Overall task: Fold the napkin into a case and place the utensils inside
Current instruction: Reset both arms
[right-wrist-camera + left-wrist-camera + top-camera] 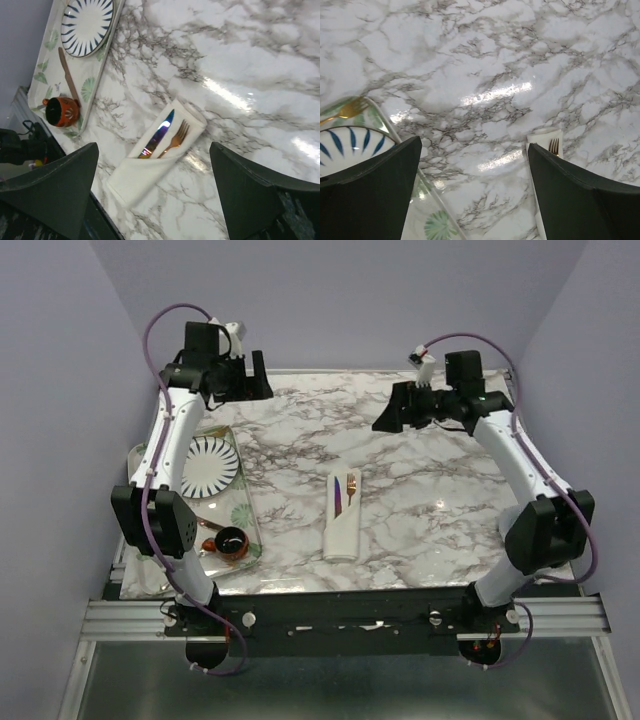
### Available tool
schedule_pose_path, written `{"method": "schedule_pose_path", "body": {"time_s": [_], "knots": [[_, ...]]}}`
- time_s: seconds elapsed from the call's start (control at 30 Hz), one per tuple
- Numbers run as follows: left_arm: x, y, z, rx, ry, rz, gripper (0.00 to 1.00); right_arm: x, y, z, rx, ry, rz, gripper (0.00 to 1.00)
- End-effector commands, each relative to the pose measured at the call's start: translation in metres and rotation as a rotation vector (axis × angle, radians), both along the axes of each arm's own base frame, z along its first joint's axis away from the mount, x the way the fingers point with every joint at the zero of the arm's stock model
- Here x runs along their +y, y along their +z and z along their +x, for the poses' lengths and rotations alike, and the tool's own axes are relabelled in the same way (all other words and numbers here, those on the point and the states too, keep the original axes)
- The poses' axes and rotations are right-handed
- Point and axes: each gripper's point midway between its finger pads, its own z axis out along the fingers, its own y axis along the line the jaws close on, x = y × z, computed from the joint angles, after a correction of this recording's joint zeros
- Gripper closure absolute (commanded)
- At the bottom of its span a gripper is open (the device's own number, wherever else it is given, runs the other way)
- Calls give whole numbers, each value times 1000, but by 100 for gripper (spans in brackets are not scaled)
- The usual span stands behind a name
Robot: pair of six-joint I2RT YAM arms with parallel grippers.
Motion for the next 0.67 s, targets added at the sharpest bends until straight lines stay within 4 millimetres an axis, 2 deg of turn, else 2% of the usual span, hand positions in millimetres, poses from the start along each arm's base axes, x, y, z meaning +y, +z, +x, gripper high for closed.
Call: {"method": "schedule_pose_path", "body": {"time_s": [0.0, 0.03, 0.07, 0.1, 0.13, 0.17, 0.2, 0.23, 0.33, 0.4, 0.43, 0.6, 0.63], "knots": [[28, 23, -15, -10, -71, -4, 1, -66, 17, -21, -70, -70, -128, 0], [31, 19, -17, 7, -61, -11, 1, -74, 10, -29, -55, -85, -153, 0], [38, 13, -16, 17, -39, 13, 1, -83, 15, -35, -90, -95, -178, 0], [41, 11, -18, 15, -35, 31, 1, -96, 10, -37, -92, -129, -216, 0], [43, -3, -23, 45, -45, 50, 1, -102, 6, -43, -84, -139, -235, 0], [49, -9, -24, 54, -17, 85, 1, -107, -6, -52, -58, -145, -254, 0], [51, -13, -28, 62, -11, 98, 1, -114, -4, -58, -72, -172, -271, 0], [52, -28, -33, 93, -11, 114, 1, -117, -7, -65, -67, -182, -279, 0], [59, -48, -40, 127, 14, 163, 1, -122, -18, -81, -55, -207, -294, 0], [63, -55, -43, 139, 36, 188, 1, -122, -27, -91, -36, -211, -298, 0], [62, -60, -46, 149, 36, 189, 1, -123, -24, -92, -60, -218, -299, 0], [58, -51, -38, 113, 52, 198, 1, -126, -18, -91, -84, -234, -306, 0], [58, -38, -32, 84, 64, 194, 1, -128, -8, -86, -107, -247, -306, 0]]}}
